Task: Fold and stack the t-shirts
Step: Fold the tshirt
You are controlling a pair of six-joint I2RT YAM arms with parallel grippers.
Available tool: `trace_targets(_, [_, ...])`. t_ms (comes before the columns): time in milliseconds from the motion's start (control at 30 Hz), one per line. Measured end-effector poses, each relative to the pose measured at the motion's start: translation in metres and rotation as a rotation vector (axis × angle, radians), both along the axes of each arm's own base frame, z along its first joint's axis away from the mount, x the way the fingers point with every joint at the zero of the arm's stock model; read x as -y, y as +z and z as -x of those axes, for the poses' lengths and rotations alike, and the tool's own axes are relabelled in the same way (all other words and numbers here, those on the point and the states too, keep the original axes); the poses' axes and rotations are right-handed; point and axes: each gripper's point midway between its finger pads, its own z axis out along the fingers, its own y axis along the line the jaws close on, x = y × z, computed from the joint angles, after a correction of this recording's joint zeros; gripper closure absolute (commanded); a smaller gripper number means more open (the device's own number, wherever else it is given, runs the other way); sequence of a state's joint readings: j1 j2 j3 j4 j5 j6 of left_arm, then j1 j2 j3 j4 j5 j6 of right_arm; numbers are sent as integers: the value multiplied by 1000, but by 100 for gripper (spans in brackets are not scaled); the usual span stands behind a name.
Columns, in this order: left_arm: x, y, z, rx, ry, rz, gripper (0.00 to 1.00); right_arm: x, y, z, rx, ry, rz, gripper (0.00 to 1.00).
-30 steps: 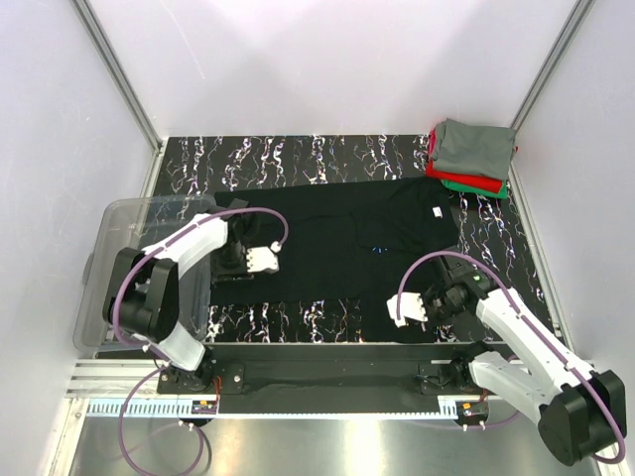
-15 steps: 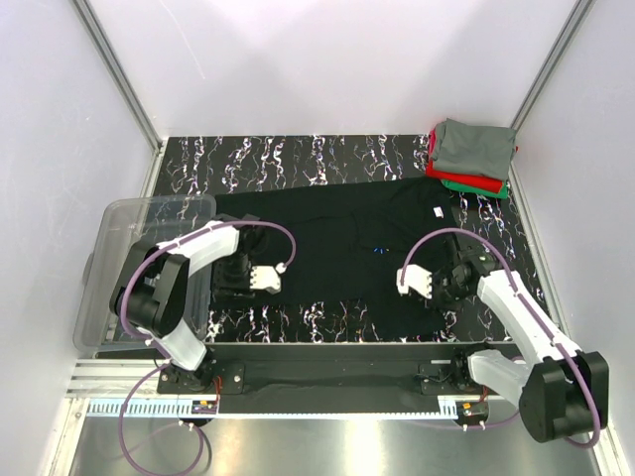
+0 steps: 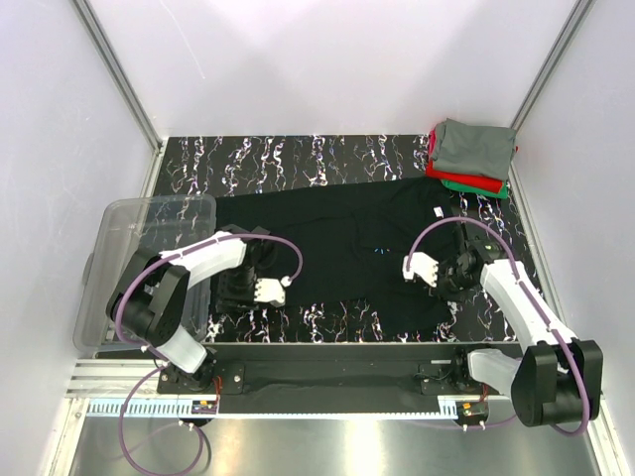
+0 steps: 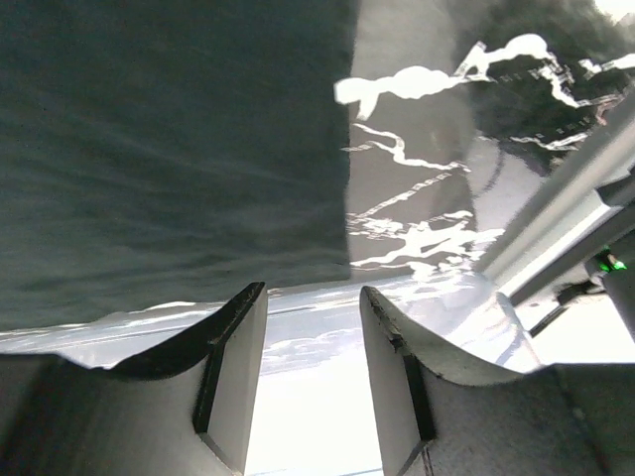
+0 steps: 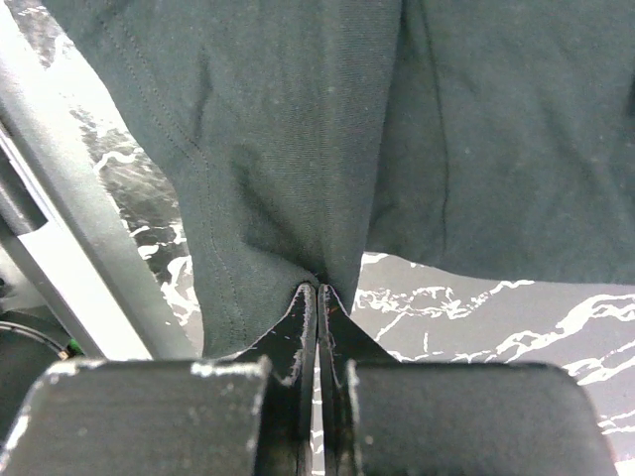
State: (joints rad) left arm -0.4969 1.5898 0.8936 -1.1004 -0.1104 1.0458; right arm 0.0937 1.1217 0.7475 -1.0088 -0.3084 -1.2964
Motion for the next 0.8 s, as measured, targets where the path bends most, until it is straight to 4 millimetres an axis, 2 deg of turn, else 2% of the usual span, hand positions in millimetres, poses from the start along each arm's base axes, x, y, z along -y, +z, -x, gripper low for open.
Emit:
trace_targets(133, [-6, -1, 8, -20, 4, -26, 53, 4, 2, -5, 5, -13, 1, 100])
trace_targets(400, [-8, -4, 7, -10, 27, -53, 50, 14, 7, -18, 19, -46, 4, 100])
trace_targets(800, [2, -15, 20, -1, 36, -84, 49, 14, 9, -28, 29, -39, -2, 100])
